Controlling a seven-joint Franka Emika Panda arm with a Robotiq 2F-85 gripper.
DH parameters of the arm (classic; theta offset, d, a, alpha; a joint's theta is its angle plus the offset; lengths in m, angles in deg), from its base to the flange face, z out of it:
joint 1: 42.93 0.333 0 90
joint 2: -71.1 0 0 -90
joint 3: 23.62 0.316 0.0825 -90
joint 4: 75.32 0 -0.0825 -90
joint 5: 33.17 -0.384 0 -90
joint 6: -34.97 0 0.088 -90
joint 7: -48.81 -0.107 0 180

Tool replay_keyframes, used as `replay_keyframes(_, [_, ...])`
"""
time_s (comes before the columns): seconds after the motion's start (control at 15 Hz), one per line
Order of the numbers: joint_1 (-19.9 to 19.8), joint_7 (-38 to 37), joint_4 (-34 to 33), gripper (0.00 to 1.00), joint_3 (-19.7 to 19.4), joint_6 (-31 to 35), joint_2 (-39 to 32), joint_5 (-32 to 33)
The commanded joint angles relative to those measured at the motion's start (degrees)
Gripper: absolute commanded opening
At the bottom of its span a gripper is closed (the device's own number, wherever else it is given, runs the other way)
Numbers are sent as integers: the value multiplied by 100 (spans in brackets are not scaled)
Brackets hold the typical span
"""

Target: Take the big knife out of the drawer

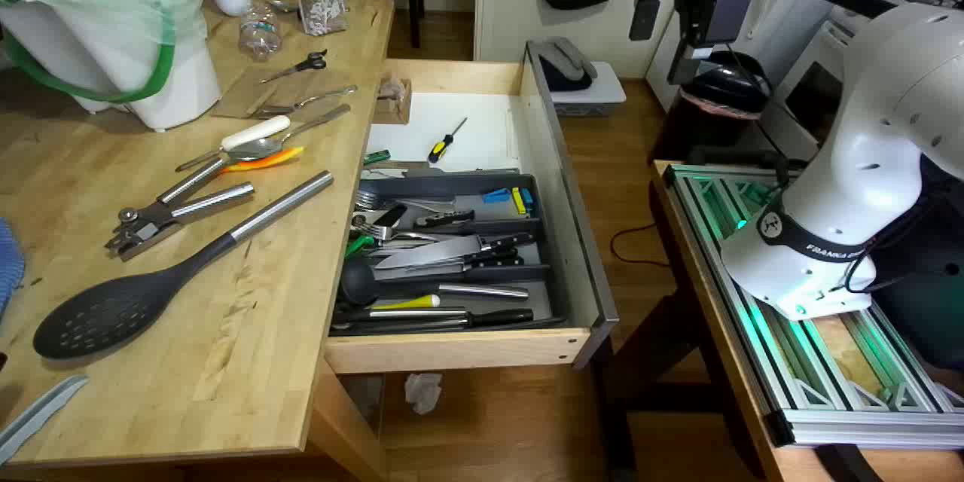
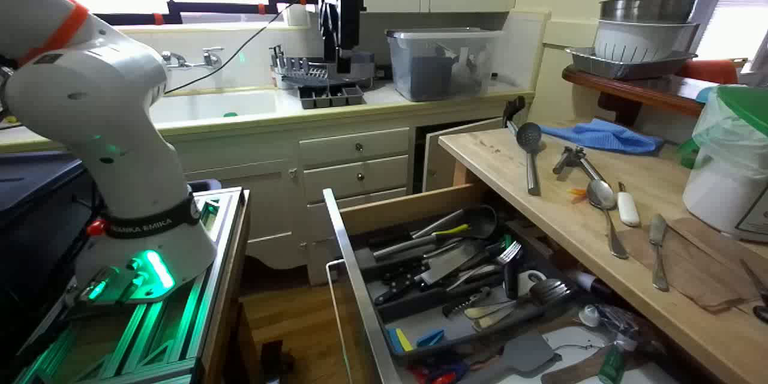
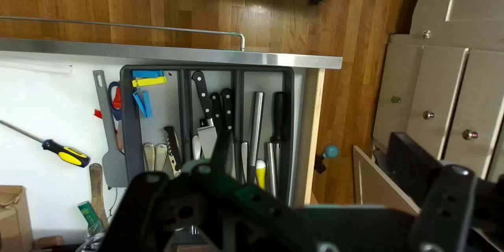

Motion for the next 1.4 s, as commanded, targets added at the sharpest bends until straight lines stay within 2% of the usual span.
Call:
replay_keyframes(0.0, [1, -2, -12, 100, 1, -13, -4, 0])
replay_keyframes(0.47, [1, -2, -12, 100, 1, -12, -4, 0])
replay_keyframes(0.93, [-87, 92, -43, 100, -304, 1267, -985, -177])
replay_keyframes(1.33, [-188, 47, -1, 100, -273, 2400, -1990, -37])
